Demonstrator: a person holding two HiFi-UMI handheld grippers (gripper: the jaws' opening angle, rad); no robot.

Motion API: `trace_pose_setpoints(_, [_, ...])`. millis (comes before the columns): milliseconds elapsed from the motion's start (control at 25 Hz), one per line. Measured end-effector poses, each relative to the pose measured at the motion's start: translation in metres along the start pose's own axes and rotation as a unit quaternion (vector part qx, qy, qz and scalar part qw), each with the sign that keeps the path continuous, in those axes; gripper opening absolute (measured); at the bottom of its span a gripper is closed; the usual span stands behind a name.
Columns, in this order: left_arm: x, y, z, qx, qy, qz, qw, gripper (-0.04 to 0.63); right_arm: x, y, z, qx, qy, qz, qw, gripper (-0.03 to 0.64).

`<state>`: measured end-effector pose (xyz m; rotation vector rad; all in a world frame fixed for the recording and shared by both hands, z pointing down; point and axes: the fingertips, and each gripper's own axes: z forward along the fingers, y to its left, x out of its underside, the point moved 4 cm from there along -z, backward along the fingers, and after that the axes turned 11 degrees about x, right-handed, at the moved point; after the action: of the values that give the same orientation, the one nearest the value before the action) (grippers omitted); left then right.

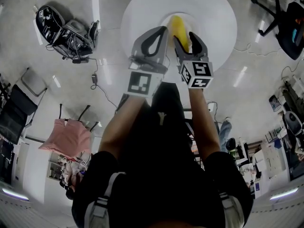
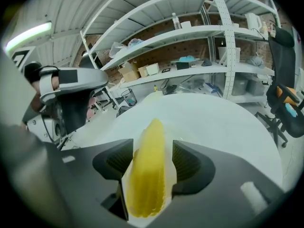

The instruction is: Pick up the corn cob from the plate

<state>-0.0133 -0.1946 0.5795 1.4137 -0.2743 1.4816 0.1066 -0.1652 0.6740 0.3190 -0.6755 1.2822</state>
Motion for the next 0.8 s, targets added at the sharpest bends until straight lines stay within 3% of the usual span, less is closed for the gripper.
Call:
trace_pose_setpoints(400, [-0.003,0.004,0.001,-0.004,-0.008,-0.002,1.0,0.0,0.01,0.004,0.012,-0.01,0.037,0.0,0.999,0.27])
trace_pose_setpoints(800, [0.0,0.007,-0.003,-0.009,-0.01,-0.009,0.9999,0.0,0.012,0.007,0.013,0.003,0.04,-0.009,0.999,0.249])
